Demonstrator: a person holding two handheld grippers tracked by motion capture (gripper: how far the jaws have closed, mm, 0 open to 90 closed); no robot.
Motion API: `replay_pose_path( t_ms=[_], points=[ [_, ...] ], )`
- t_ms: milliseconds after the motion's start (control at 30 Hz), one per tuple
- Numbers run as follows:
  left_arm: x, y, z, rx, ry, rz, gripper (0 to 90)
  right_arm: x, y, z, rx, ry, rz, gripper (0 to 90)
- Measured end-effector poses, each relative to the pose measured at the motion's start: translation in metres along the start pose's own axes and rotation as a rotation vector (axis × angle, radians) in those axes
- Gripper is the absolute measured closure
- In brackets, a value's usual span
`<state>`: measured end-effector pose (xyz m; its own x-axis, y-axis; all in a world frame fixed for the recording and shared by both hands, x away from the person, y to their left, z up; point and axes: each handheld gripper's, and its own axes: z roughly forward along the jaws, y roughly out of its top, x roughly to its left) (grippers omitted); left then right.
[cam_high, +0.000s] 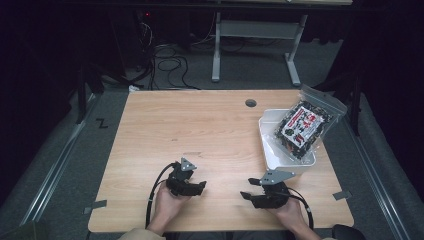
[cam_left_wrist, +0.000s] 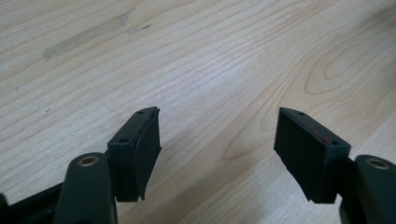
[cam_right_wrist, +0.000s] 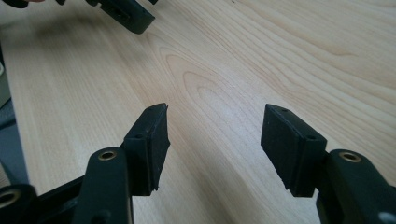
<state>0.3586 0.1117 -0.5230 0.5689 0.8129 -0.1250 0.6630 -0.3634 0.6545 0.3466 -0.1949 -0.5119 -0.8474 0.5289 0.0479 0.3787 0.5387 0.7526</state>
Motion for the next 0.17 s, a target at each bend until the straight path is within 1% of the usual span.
replay_pose_path(
  t_ms=[133,167],
  points=[
    [-0.0008,-0.0002,-0.0007,-0.005,-0.005,0.001,31.8,-0.0030,0.0002,0.0104,-0.013,0.015,0.053,42.1],
    [-0.0008,-0.0005,-0.0005,-0.005,-0.005,0.000,31.8,-0.0024,0.0006,0.0115,-0.012,0.020,0.050,42.1]
  ],
)
